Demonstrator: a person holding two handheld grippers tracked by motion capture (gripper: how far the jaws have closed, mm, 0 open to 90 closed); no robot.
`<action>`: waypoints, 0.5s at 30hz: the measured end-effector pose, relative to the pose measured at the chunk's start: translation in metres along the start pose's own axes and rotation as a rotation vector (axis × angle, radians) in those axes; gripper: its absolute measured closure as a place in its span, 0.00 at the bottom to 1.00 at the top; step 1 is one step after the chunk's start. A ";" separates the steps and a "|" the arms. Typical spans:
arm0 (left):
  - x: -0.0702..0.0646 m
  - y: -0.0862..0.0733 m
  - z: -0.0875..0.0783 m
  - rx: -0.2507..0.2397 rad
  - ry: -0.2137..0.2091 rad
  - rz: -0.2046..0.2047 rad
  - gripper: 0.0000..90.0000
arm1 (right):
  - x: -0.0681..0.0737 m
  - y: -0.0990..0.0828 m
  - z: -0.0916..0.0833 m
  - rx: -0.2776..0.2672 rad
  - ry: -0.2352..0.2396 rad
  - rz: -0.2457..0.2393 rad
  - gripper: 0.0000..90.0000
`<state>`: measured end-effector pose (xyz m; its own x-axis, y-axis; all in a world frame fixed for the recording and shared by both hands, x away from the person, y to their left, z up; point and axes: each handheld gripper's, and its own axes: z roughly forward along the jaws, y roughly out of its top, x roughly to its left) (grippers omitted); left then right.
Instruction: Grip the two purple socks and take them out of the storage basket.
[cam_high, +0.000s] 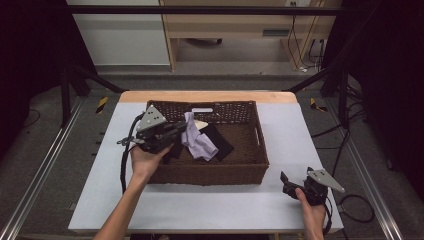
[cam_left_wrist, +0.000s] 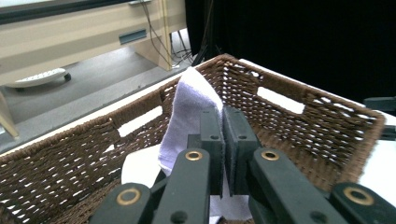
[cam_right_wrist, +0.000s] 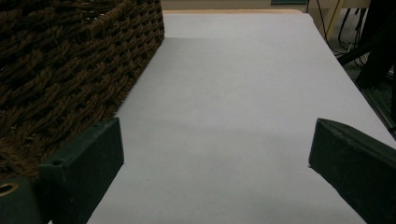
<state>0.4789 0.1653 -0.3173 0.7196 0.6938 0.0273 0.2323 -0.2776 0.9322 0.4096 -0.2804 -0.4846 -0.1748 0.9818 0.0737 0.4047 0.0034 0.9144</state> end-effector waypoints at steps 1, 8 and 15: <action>0.000 0.000 0.000 0.000 0.000 0.000 0.96 | 0.000 0.000 0.000 0.000 0.000 0.000 0.04; -0.016 0.004 -0.029 -0.035 -0.026 0.054 0.96 | 0.000 0.000 0.000 -0.001 -0.003 -0.001 0.04; -0.029 0.006 -0.055 -0.055 -0.059 0.083 0.96 | 0.000 0.000 0.000 -0.001 -0.004 -0.001 0.04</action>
<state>0.4237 0.1798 -0.2930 0.7727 0.6289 0.0857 0.1349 -0.2947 0.9460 0.4094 -0.2801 -0.4846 -0.1717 0.9826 0.0712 0.4035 0.0042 0.9150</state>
